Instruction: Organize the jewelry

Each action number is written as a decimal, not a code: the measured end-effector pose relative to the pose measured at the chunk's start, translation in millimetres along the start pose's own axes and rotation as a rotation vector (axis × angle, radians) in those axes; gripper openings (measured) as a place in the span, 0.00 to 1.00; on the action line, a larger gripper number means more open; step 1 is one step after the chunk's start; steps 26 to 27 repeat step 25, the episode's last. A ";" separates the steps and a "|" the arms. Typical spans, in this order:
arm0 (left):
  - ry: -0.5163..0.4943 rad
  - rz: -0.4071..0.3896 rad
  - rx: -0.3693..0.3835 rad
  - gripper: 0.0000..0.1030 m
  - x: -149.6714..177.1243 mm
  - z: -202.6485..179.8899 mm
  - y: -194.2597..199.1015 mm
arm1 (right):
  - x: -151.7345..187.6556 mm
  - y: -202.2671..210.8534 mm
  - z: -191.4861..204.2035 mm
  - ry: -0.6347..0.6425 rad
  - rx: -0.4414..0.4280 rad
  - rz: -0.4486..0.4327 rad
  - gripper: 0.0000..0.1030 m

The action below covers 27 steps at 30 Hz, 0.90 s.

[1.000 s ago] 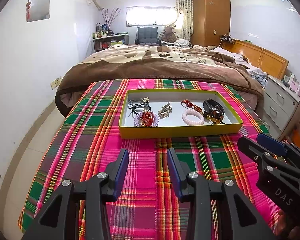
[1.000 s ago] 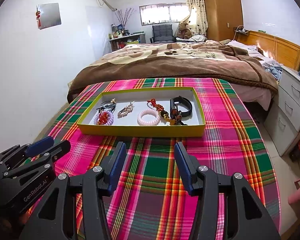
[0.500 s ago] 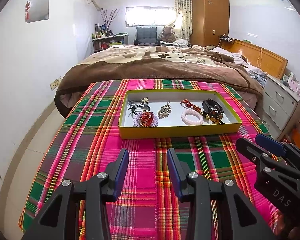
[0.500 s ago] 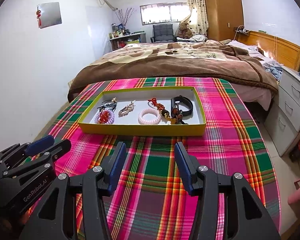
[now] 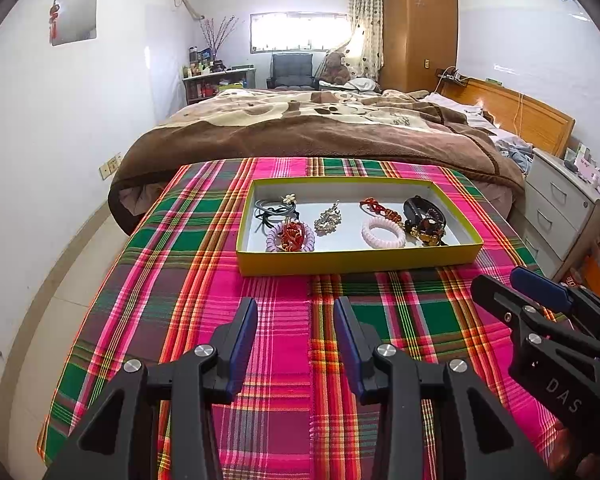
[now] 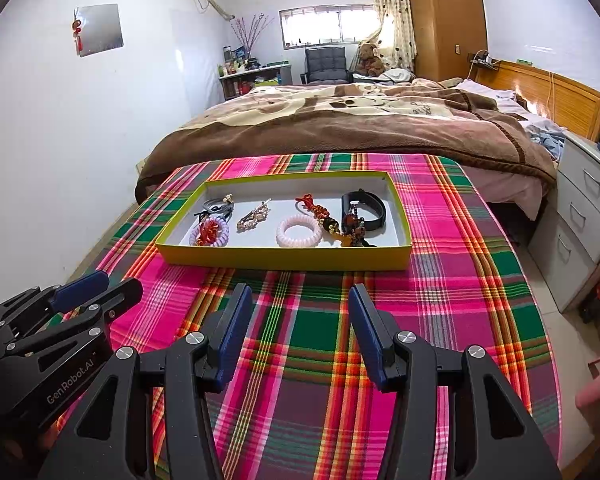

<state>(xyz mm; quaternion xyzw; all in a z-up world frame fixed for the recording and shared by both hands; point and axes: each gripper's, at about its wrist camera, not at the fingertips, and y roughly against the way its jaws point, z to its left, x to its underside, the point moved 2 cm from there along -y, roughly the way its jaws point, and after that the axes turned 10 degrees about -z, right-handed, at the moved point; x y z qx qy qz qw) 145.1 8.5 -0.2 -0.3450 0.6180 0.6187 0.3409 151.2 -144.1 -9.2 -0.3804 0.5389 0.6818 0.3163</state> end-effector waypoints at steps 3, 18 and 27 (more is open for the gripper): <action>0.000 0.002 -0.001 0.38 0.0 -0.1 -0.1 | -0.3 -0.1 0.2 0.001 0.000 -0.001 0.49; 0.002 0.002 0.009 0.38 0.9 -0.1 -1.1 | 0.4 0.5 0.8 0.001 -0.001 0.003 0.49; 0.004 0.006 0.011 0.38 1.2 0.4 -1.0 | 0.0 -0.1 -0.4 -0.001 0.001 0.003 0.49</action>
